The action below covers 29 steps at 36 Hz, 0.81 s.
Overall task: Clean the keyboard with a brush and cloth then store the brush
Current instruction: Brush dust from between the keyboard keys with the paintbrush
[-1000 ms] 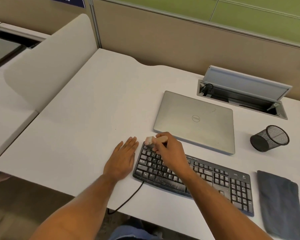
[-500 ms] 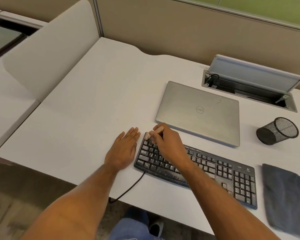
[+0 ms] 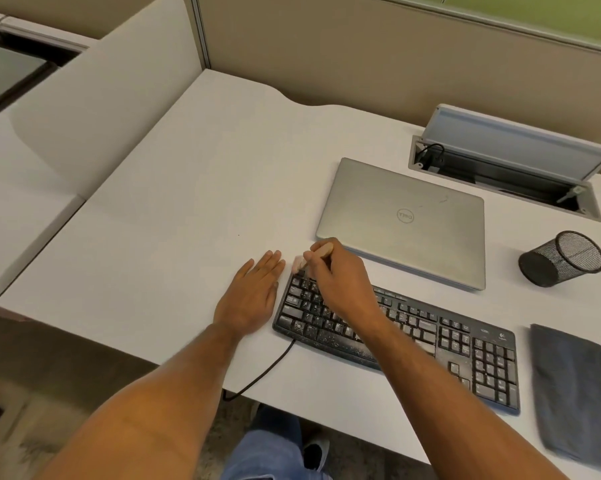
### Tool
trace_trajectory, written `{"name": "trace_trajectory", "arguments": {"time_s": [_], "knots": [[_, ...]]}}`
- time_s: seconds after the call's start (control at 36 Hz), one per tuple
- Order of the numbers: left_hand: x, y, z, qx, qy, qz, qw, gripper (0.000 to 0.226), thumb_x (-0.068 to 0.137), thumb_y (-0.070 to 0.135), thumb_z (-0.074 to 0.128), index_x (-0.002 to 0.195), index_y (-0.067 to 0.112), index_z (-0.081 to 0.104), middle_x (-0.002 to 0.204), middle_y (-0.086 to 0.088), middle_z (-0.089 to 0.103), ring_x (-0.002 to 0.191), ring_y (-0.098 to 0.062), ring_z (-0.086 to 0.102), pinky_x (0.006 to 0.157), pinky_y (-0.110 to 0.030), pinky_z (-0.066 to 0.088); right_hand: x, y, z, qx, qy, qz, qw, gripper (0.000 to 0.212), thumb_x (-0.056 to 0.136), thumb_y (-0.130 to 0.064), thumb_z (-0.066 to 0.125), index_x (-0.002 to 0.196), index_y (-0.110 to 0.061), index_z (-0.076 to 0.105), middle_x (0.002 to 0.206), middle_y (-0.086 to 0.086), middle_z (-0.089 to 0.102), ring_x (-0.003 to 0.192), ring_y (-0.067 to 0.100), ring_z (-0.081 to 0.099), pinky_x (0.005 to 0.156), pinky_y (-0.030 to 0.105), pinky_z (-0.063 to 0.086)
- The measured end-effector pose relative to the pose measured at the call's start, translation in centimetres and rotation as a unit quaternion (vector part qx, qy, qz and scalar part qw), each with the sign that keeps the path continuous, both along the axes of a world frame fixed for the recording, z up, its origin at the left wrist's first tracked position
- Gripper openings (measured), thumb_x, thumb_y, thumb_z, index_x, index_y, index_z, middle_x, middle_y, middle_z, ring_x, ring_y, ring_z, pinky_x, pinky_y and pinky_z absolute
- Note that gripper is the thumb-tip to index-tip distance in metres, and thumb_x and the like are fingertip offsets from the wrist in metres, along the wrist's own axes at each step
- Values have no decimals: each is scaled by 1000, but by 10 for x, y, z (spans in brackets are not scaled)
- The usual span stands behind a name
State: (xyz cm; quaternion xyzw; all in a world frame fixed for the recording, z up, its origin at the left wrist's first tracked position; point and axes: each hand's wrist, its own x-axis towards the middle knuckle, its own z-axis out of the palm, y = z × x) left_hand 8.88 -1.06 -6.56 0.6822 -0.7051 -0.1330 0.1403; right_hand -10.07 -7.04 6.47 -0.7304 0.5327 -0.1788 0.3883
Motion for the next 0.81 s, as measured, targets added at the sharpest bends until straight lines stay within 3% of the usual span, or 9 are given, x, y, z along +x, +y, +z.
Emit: {"name": "trace_trajectory", "arguments": {"time_s": [0.19,0.33,0.56,0.67,0.81], "knots": [[0,0,-1,1,-4,0,1000,63,102,35,12,159,18,32,167,4,23,155,-9,15,127,-39,15,0,-1,-4,32,12,3,999,21,106,-47,50,105,-29,59,90,-11,73,86,7,71,86,38,59],[1,-1,-2,-1,-3,1,1000,62,103,34,14,159,18,32,167,3,25,155,-9,16,127,-39,15,0,-4,-3,-1,12,-1,1000,16,107,-44,51,107,-29,57,88,-11,71,82,5,66,79,31,55],[0,1,0,-14,4,0,1000,59,104,32,17,157,16,36,165,1,29,154,-11,21,126,-42,21,4,-4,-4,9,32,23,999,22,108,-46,46,105,-29,57,89,-12,71,84,4,68,84,33,57],[2,0,-3,-10,-6,-6,1000,59,103,31,19,157,16,37,166,1,29,154,-12,21,125,-43,23,1,-6,-1,-6,49,64,997,18,109,-40,46,108,-29,60,92,-15,67,86,2,60,78,28,49],[2,-1,-3,-6,-2,-3,1000,61,103,34,15,158,17,35,166,2,28,155,-10,18,126,-40,18,-4,-15,10,-16,113,135,984,27,111,-40,38,105,-26,60,88,-10,67,83,10,62,79,35,51]]}}
